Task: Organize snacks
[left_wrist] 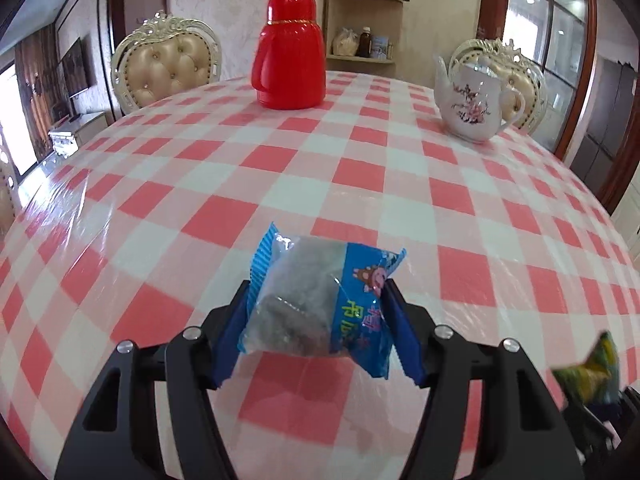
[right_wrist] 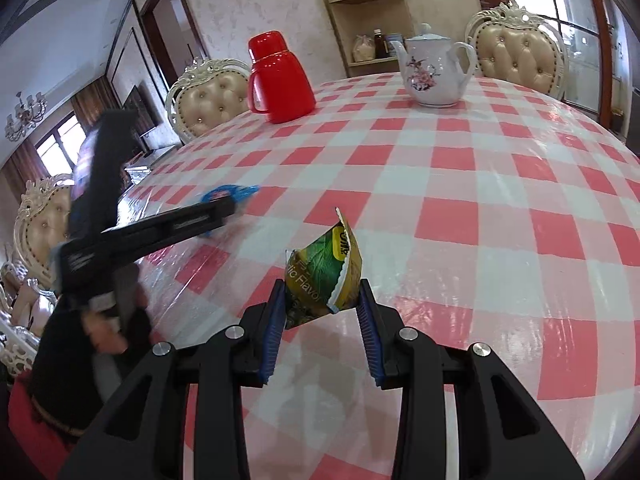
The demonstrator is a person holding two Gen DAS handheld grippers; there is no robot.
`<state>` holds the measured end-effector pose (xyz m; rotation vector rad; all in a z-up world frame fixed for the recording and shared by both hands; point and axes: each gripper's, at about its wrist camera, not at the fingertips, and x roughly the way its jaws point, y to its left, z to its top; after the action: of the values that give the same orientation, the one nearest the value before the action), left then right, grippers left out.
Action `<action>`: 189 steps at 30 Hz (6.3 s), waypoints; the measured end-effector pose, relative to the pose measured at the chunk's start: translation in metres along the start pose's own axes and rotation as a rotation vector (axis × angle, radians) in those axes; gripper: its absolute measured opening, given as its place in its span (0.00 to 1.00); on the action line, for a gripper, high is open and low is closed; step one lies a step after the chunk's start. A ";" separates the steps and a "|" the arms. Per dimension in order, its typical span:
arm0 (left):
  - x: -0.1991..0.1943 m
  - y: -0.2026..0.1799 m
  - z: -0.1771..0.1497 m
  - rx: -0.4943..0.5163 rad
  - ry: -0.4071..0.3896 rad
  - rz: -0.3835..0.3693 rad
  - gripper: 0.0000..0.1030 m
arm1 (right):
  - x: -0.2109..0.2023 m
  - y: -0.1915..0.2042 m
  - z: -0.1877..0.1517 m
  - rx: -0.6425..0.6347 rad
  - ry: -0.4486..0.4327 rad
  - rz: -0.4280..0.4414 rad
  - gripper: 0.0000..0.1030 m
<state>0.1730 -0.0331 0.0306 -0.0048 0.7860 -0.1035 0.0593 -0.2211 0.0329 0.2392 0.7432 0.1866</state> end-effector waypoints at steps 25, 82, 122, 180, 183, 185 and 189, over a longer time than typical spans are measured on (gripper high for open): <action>-0.126 0.023 -0.113 -0.113 -0.086 -0.054 0.63 | -0.047 0.026 -0.042 -0.016 -0.045 0.045 0.34; -0.308 0.126 -0.251 -0.102 -0.136 0.125 0.63 | -0.139 0.213 -0.172 -0.346 0.051 0.281 0.34; -0.371 0.311 -0.349 -0.168 0.017 0.342 0.65 | -0.147 0.427 -0.302 -0.873 0.259 0.498 0.35; -0.357 0.305 -0.353 -0.239 0.163 0.440 0.99 | -0.126 0.418 -0.303 -0.842 0.407 0.311 0.84; -0.357 0.305 -0.353 -0.241 0.167 0.437 0.99 | -0.126 0.419 -0.304 -0.843 0.412 0.312 0.84; -0.356 0.306 -0.353 -0.241 0.169 0.437 0.99 | -0.125 0.419 -0.305 -0.846 0.414 0.311 0.84; -0.356 0.306 -0.353 -0.243 0.174 0.435 0.99 | -0.125 0.420 -0.306 -0.850 0.416 0.311 0.84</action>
<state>-0.2980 0.3176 0.0188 -0.0550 0.9534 0.4088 -0.2763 0.1947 0.0130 -0.5144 0.9698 0.8411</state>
